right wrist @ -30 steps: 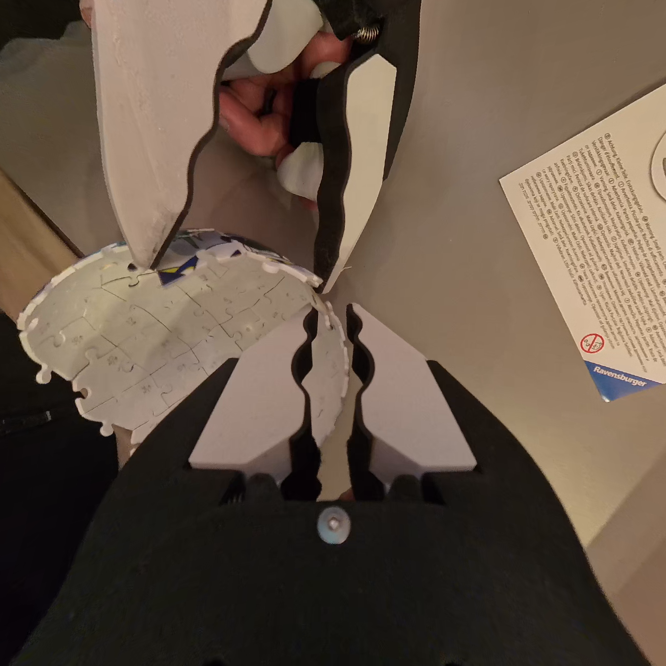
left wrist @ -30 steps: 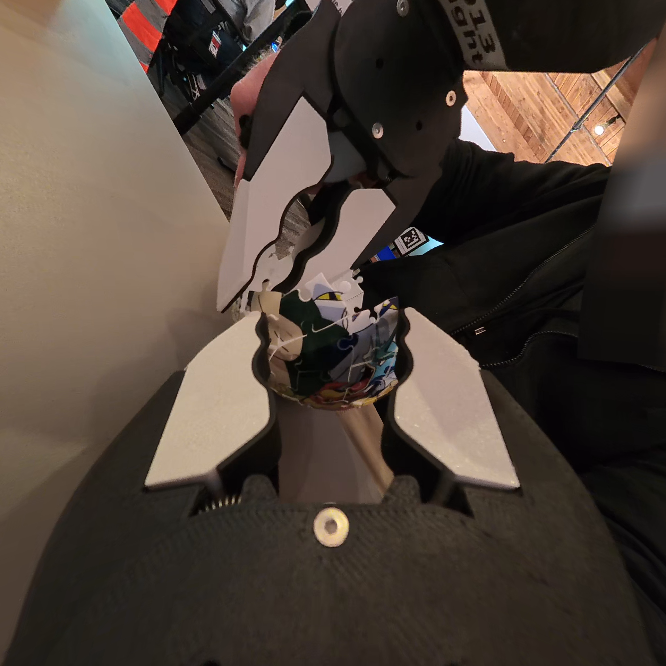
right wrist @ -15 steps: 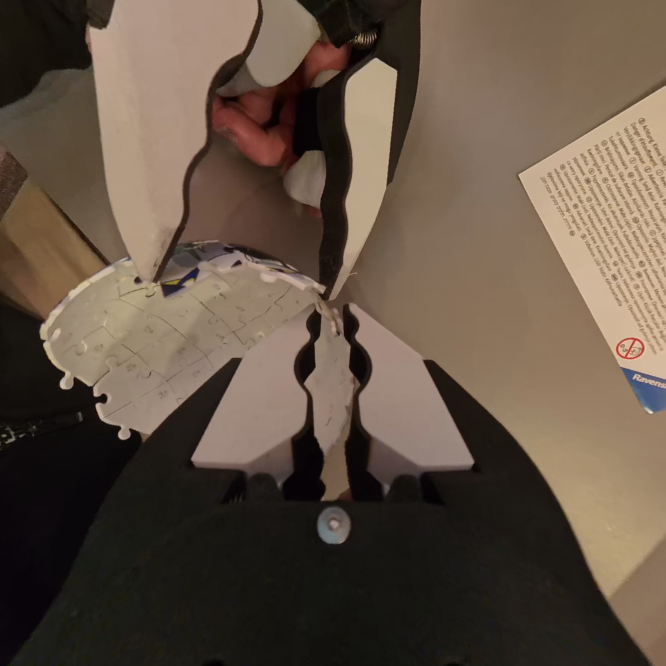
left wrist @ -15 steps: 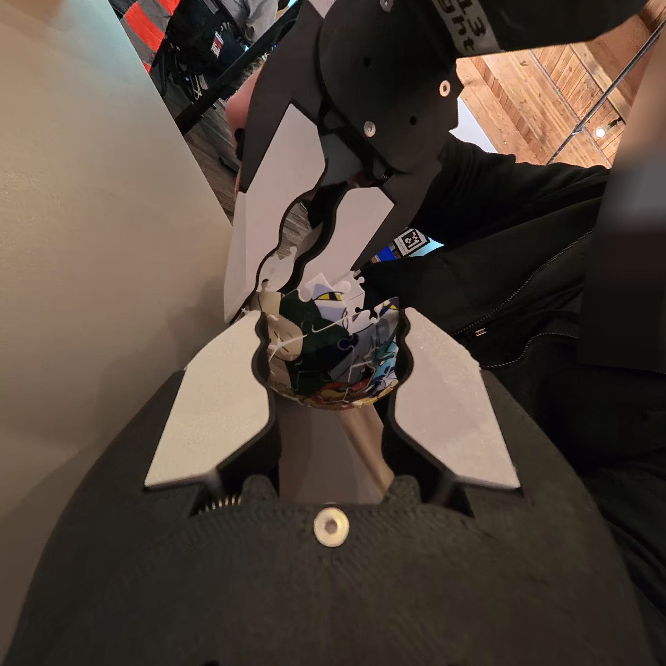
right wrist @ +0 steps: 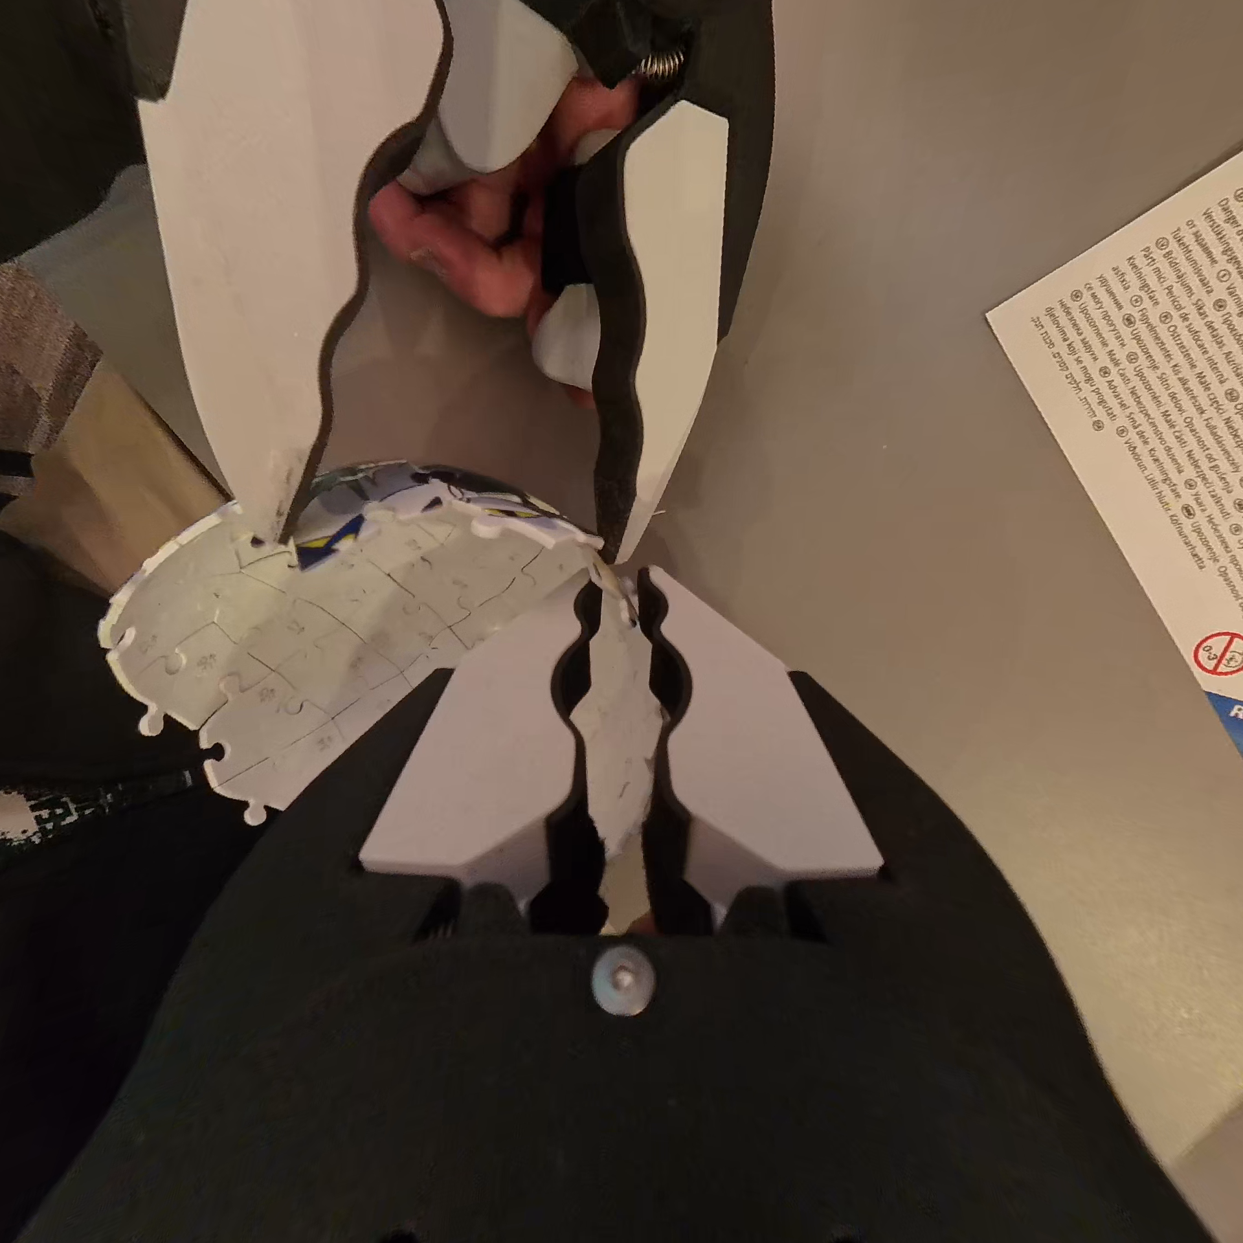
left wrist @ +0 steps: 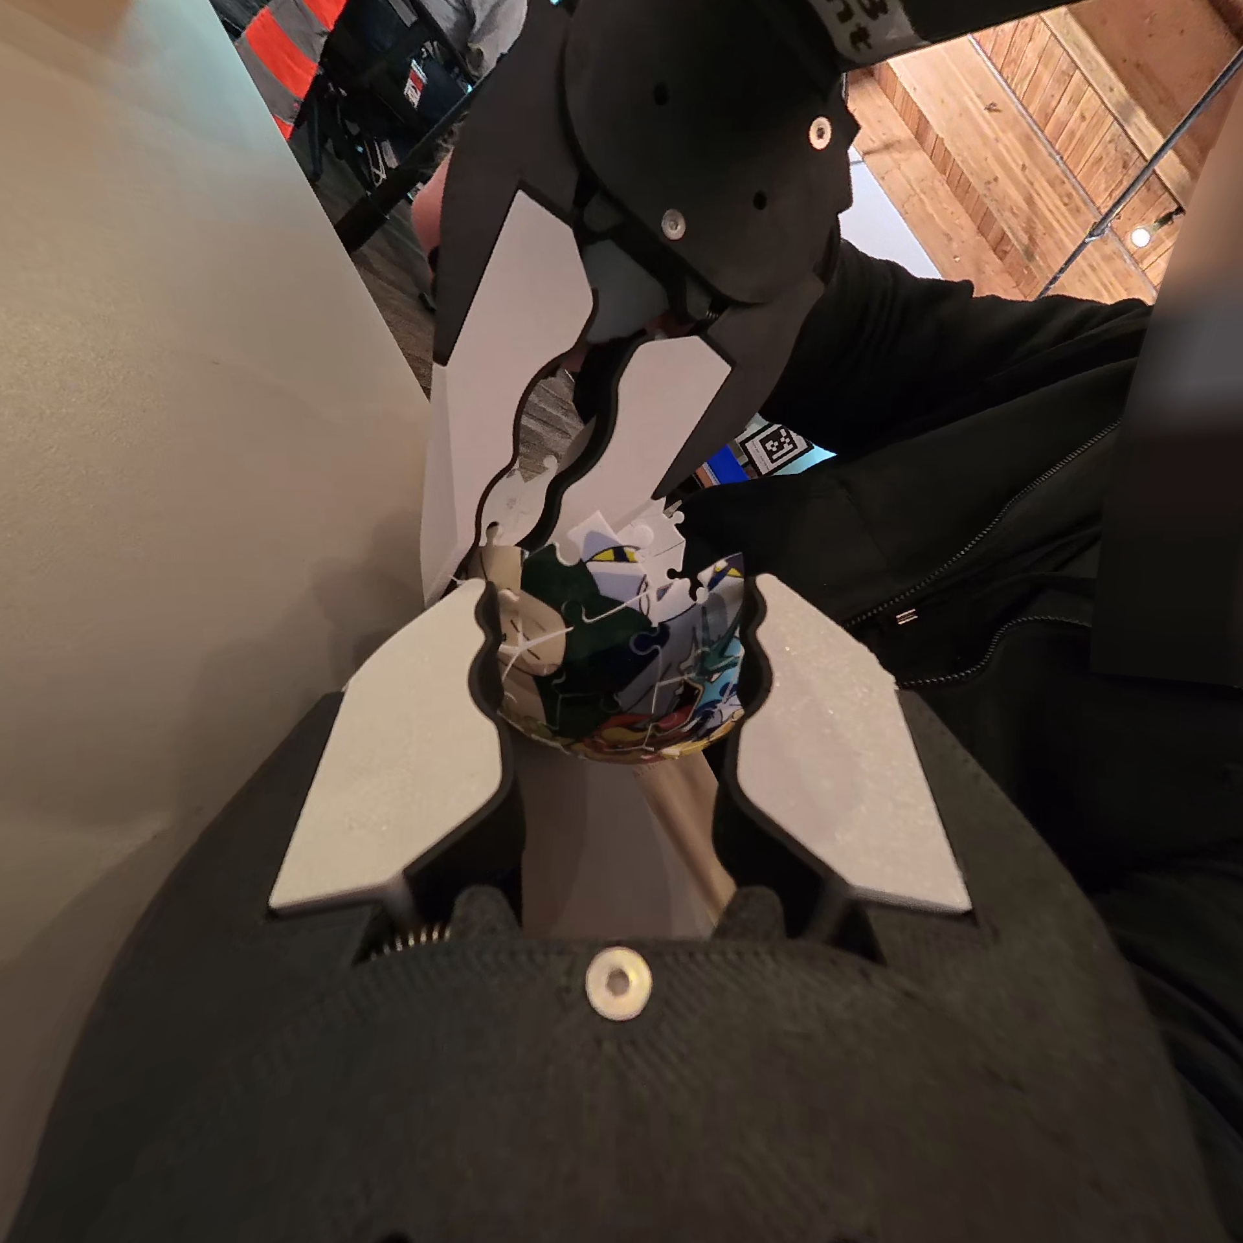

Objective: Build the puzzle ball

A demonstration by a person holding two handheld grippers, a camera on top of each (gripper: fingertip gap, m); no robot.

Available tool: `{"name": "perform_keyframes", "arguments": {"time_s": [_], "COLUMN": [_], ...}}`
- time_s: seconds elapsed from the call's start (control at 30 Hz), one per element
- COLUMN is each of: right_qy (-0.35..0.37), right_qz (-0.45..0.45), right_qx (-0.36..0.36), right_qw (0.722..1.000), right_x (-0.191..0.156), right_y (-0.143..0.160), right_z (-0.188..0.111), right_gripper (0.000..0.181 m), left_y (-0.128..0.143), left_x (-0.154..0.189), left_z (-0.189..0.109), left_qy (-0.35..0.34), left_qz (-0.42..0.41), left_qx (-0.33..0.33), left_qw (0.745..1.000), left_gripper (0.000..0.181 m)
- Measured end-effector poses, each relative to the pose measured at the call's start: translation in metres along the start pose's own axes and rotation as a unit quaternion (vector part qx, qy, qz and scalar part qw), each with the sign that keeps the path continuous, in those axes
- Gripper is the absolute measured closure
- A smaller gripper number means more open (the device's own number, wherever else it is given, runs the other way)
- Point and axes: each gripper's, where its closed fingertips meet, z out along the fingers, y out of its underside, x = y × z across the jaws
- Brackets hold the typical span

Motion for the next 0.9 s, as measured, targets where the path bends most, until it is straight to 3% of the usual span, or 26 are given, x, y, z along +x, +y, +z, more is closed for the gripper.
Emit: {"name": "perform_keyframes", "arguments": {"time_s": [0.9], "right_qy": [-0.020], "right_qz": [-0.002], "right_qx": [0.000], "right_qw": [1.000], "right_x": [-0.0032], "right_y": [-0.0026], "right_z": [0.0006], "right_gripper": [0.174], "left_y": [0.0022], "left_x": [0.0018], "left_z": [-0.0053], "left_qy": [-0.022], "left_qz": [0.014], "left_qx": [-0.026], "left_qw": [0.999], "left_gripper": [0.111]}}
